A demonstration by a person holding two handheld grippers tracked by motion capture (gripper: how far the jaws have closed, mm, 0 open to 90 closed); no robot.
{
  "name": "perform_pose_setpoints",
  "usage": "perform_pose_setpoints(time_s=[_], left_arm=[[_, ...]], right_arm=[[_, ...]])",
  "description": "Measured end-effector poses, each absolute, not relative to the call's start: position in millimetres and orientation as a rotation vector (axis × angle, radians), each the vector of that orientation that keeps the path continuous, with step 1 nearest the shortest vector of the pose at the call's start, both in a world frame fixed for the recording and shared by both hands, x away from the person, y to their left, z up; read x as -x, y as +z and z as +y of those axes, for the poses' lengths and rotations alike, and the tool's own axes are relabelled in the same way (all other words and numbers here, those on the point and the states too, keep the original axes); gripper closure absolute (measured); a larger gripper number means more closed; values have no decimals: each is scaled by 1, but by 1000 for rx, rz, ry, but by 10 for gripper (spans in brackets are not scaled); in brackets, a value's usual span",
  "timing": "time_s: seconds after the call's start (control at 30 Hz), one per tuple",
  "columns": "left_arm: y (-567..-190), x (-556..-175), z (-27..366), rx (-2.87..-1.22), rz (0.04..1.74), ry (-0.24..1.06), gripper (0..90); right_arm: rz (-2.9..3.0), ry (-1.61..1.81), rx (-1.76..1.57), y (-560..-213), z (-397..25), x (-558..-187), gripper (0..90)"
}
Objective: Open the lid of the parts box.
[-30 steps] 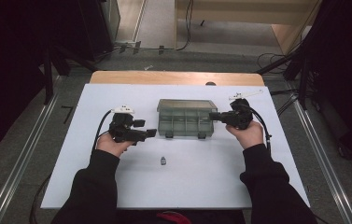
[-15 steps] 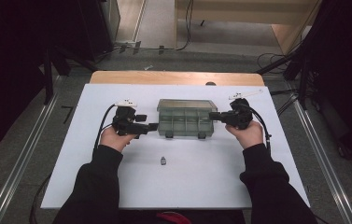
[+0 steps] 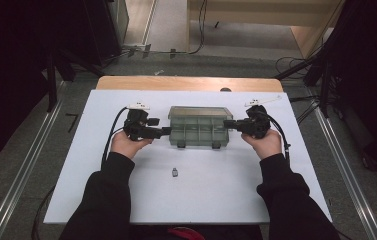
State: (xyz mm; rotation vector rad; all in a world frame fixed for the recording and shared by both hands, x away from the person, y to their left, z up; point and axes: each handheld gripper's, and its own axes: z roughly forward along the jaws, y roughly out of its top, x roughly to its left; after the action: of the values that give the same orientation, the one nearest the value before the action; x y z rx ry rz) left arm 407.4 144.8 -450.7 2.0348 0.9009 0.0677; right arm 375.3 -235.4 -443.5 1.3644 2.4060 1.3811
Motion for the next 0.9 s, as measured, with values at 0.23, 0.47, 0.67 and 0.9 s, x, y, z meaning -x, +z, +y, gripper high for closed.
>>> perform_pose_setpoints(time_s=[0.23, 0.47, 0.67, 0.9], left_arm=[[-451, -415, 143, -2033, 887, 100, 265], [-454, -425, 139, -2038, 902, 134, 314], [-455, -431, 135, -2046, 884, 144, 350], [-459, -438, 129, -2044, 882, 167, 414]], right_arm=[[2402, 1385, -1356, -444, -234, -376, 880], [2388, 1389, -1359, -443, -235, -375, 880], [2383, 1389, -1364, -443, -235, -375, 880], [2378, 1392, -1364, -443, -235, -375, 880]])
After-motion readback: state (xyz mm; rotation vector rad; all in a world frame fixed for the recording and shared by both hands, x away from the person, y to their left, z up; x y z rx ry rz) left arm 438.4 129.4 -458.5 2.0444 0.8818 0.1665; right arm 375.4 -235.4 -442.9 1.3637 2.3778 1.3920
